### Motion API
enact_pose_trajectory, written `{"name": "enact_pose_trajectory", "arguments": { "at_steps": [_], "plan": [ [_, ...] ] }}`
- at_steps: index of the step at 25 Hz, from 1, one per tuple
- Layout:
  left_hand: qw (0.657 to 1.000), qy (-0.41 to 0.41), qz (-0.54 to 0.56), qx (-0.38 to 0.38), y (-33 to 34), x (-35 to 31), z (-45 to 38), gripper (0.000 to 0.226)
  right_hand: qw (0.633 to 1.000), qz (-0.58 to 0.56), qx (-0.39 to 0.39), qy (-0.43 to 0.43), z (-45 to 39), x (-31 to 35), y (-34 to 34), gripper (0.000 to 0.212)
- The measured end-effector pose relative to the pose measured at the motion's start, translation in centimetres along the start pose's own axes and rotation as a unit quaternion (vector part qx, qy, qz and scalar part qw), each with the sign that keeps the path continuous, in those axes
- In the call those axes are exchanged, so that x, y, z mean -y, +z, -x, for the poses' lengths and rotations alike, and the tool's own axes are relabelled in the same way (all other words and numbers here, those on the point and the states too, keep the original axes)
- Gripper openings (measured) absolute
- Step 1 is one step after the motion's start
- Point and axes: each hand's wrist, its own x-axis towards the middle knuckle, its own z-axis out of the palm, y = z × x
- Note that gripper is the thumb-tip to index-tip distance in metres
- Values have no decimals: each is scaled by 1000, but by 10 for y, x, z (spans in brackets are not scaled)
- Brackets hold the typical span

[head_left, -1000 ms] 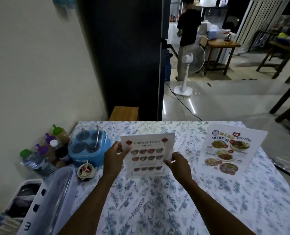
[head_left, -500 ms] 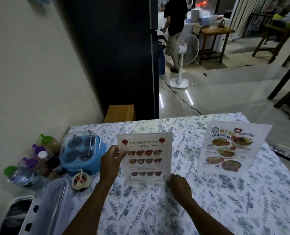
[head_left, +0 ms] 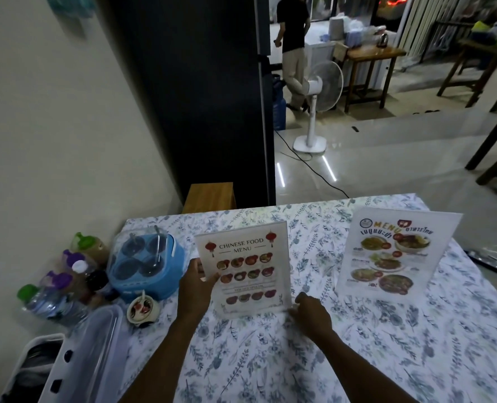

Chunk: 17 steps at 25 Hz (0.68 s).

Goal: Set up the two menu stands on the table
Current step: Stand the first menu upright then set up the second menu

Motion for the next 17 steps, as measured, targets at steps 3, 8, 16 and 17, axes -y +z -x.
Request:
{"name": "enact_pose_trajectory", "arguments": {
  "at_steps": [3,8,16,17],
  "plan": [
    [999,-28,-27,16,5,2,13,41,1000,21,-10,-2,8,-18,-15,35],
    [996,-82,-41,17,40,69,-4,99,999,16,-31,10,25,-41,-43,40],
    [967,-142,-141,157,58,-19,71,87,996,6,-71,54,67,-83,-85,41],
    [966,-124,-143,174,67,-25,76,86,995,1,-80,64,73,-90,-91,40]
  ]
}}
